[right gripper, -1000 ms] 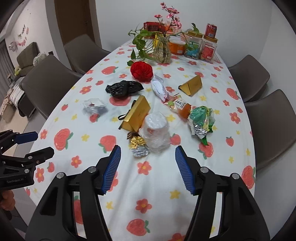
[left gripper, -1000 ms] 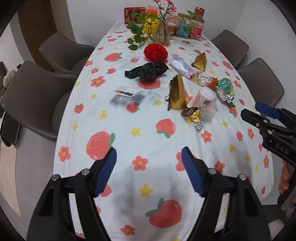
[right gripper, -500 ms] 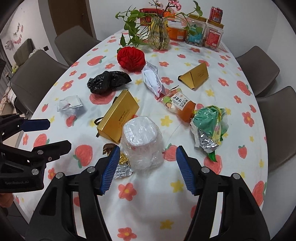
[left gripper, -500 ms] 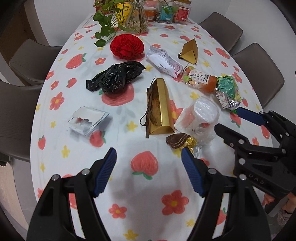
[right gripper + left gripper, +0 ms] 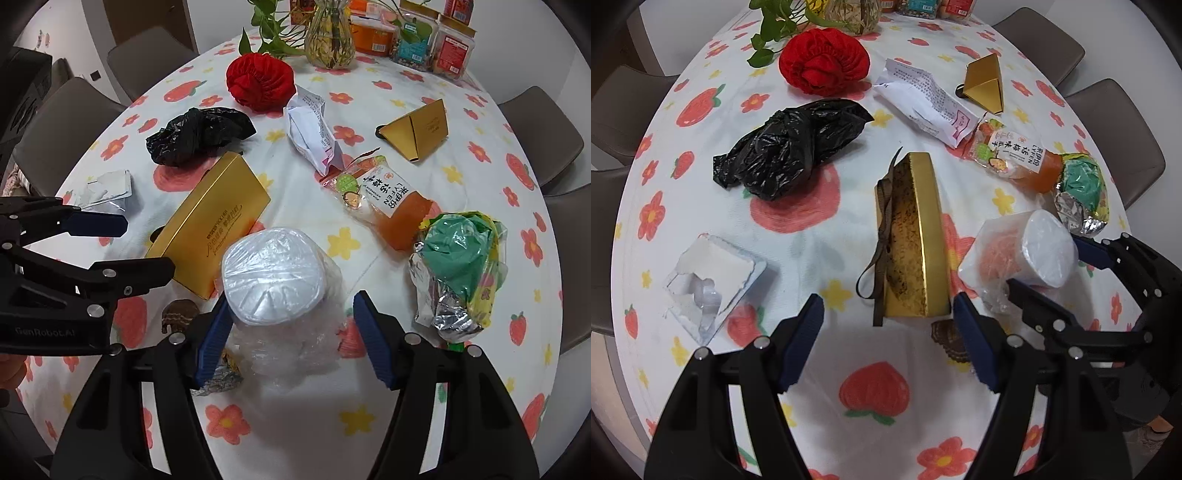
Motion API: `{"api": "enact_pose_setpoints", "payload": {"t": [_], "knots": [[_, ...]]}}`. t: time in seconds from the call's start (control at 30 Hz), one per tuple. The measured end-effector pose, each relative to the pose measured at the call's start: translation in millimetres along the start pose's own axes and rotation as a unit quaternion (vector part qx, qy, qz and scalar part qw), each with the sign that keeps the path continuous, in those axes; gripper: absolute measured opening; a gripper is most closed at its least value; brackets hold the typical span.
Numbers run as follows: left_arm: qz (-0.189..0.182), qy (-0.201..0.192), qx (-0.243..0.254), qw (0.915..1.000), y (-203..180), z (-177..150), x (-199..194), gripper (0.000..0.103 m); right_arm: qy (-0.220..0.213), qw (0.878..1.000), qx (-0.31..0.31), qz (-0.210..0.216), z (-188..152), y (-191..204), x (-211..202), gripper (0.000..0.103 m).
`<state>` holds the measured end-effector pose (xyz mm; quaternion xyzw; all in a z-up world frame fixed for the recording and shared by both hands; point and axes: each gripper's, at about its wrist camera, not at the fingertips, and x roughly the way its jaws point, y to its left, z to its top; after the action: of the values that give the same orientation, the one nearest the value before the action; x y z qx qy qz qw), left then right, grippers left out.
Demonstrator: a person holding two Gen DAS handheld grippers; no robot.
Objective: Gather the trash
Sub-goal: 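Grasp the gold box with left tool while right tool grasps the plastic-wrapped cup, then lift both held items and carry them toward the grey floor bin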
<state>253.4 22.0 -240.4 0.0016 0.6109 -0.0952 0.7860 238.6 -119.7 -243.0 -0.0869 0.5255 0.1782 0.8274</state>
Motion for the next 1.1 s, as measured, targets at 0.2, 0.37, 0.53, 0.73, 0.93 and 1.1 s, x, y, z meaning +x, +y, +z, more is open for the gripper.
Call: {"api": "enact_pose_setpoints", "payload": {"t": [0.2,0.37,0.53,0.73,0.93,1.1], "knots": [[-0.003,0.008,0.007,0.9999,-4.4,8.5,17.2,0.072,0.001,0.999,-0.008,0.037,-0.4,-0.9,6.1,0.047],[-0.010,0.014,0.012,0.9998,-8.2,11.5,27.2,0.048,0.001,0.999,-0.008,0.040,0.5,-1.0,4.7,0.046],[0.004,0.008,0.019,0.9998,-12.2,16.9,31.1,0.047,0.001,0.999,-0.003,0.043,-0.2,-3.1,3.1,0.045],[0.015,-0.009,0.014,0.9997,-11.6,15.9,20.1,0.046,-0.010,0.999,0.000,0.044,1.4,-3.2,-7.3,0.044],[0.031,-0.031,0.009,0.9990,-8.4,1.4,-10.4,0.046,-0.024,0.999,0.008,0.046,1.0,-1.7,-27.1,0.044],[0.045,-0.051,-0.002,0.9977,-3.0,-22.8,-43.6,0.046,-0.044,0.998,0.001,0.051,-3.1,7.3,-53.5,0.044]]}}
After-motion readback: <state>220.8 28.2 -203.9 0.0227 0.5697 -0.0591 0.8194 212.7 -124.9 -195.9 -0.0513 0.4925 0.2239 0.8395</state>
